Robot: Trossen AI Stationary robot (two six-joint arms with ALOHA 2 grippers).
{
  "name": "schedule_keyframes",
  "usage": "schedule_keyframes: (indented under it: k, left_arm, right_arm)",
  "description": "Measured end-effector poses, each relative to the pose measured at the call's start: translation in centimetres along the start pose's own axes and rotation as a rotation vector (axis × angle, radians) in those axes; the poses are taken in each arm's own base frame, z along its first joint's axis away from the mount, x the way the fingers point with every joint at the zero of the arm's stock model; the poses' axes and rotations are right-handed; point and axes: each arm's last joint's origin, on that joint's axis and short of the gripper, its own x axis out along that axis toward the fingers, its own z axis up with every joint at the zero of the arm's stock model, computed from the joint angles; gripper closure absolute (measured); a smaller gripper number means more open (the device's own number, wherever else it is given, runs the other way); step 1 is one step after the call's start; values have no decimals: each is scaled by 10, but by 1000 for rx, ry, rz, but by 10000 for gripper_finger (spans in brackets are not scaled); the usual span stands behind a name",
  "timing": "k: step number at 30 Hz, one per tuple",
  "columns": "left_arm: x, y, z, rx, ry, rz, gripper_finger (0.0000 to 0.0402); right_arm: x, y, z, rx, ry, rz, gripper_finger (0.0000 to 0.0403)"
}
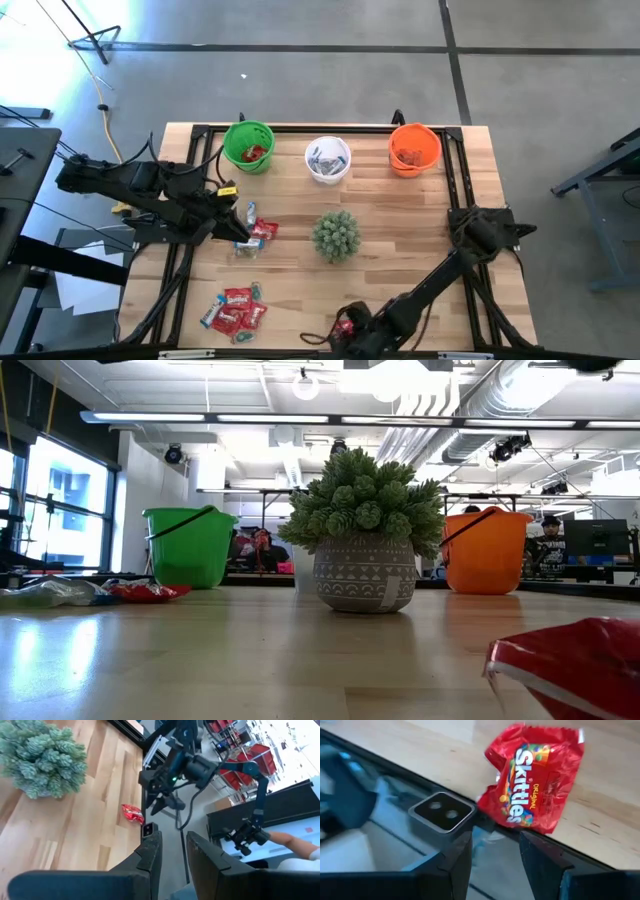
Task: Sort candy
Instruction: Put the red candy into the green bucket
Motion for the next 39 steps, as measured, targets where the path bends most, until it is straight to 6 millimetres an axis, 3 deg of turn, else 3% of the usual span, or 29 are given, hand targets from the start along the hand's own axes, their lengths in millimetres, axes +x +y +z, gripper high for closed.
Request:
schedule_keyframes:
  k: [8,22,26,33,39]
  left_arm:
    - [2,-4,-4,8,-2,7,328]
    - [2,-5,-6,25,8,0,328]
    - [2,-5,-6,43,7,1,328]
    - [2,-5,-6,74,4,3,328]
    - [2,-5,-6,75,4,3,328]
  right_arm:
    - [32,10,-3,-59,-61,-178,245]
    - [51,-8,19,-76,-174,-455,250]
    - [53,-9,21,-76,-179,-472,285]
    - [52,-11,22,-78,-189,-485,390]
    - [50,-5,20,-61,-196,-471,390]
